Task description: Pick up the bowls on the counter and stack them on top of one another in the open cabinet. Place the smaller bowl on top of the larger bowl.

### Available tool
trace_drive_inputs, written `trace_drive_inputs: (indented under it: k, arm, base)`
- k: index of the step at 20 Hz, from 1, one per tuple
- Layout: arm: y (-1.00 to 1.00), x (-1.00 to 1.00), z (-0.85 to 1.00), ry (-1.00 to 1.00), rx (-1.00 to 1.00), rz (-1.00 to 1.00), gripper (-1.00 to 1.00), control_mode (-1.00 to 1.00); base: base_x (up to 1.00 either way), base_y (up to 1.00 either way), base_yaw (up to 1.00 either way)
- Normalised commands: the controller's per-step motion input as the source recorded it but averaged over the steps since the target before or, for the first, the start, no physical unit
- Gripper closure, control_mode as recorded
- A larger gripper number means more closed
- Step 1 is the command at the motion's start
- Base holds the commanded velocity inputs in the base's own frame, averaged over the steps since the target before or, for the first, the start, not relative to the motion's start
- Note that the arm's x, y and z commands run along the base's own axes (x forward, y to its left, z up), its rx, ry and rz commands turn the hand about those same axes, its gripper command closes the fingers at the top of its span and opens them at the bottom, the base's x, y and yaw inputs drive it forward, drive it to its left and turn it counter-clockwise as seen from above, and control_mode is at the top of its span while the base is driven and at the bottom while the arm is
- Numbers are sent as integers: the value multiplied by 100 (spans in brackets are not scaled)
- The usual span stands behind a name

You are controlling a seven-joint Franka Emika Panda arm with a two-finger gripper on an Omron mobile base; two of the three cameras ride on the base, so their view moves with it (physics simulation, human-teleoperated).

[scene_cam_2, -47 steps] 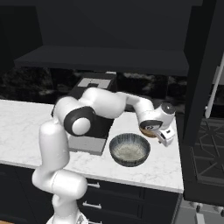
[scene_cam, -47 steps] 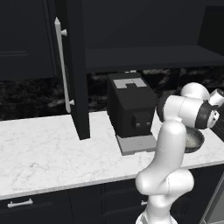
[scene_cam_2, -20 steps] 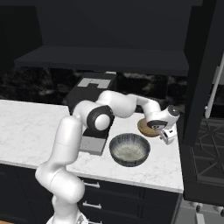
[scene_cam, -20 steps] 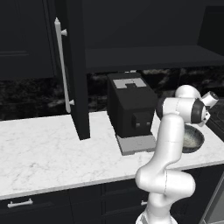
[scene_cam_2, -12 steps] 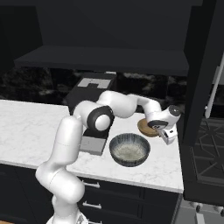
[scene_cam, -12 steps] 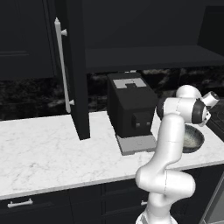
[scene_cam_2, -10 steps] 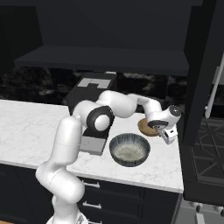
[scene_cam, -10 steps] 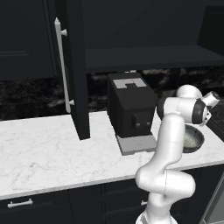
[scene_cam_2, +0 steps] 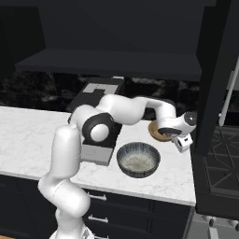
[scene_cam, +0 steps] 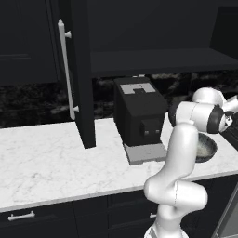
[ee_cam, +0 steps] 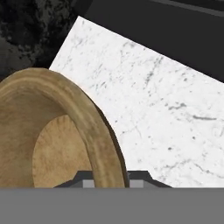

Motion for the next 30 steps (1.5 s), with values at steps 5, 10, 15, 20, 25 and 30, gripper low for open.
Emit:
trace_drive_inputs:
  k: [5, 10, 15, 20, 25, 30]
  arm:
    - [0, -75, 42, 0, 4, -3, 100, -100]
    - [11, -98, 14, 1, 1, 1, 100, -100]
    - [42, -85, 0, 3, 0, 5, 100, -100]
    - [66, -45, -1, 6, 0, 4, 100, -100]
    - [32, 1, 1, 2, -2, 0, 100, -100]
    - [23, 24, -46, 17, -11, 0, 100, -100]
  base:
    - [0, 0, 0]
    - [0, 0, 0]
    - [0, 0, 0]
    - [0, 0, 0]
    - [0, 0, 0]
    - [0, 0, 0]
